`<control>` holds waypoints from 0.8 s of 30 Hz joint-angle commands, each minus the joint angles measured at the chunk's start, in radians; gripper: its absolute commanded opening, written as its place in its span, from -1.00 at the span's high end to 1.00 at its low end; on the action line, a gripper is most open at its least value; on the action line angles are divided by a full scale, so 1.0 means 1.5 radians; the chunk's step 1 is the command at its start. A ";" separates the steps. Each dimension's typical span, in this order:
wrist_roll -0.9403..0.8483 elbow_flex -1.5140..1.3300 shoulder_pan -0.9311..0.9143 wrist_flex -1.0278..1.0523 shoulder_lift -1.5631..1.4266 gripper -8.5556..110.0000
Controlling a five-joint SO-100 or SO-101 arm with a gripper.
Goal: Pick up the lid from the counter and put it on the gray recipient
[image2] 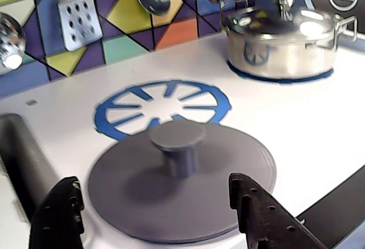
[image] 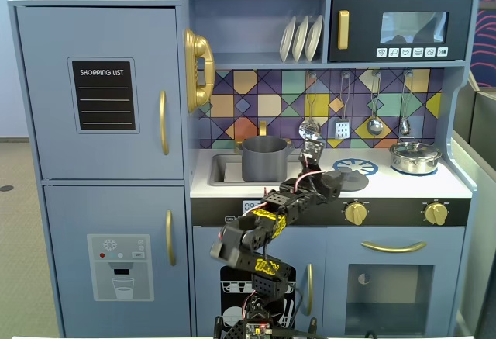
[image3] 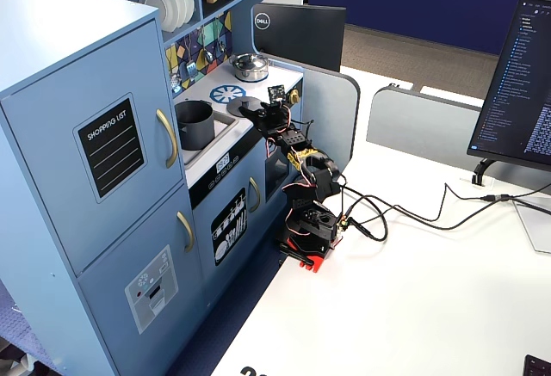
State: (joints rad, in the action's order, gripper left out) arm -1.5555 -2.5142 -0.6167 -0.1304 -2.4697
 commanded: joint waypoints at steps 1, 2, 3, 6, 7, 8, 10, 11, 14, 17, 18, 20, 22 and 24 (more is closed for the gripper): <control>0.003 0.063 -0.014 -0.061 0.069 0.39; 0.002 0.071 -0.014 -0.073 0.088 0.39; 0.001 0.079 -0.015 -0.085 0.106 0.39; 0.000 0.103 -0.015 -0.109 0.156 0.38; 0.000 0.115 -0.015 -0.112 0.172 0.38; 0.000 0.126 -0.014 -0.116 0.187 0.38; -0.001 0.145 -0.013 -0.123 0.215 0.39; -0.001 0.154 -0.012 -0.128 0.228 0.39; -0.003 0.181 -0.011 -0.139 0.266 0.39; -0.003 0.202 -0.012 -0.147 0.297 0.40; -0.002 0.210 -0.012 -0.150 0.307 0.40; -0.002 0.220 -0.012 -0.157 0.326 0.40; -0.002 0.225 -0.011 -0.163 0.340 0.40; -0.002 0.232 -0.009 -0.164 0.352 0.40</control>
State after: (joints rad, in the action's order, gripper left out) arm -1.5555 -2.2457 -0.6274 -0.3390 -1.9482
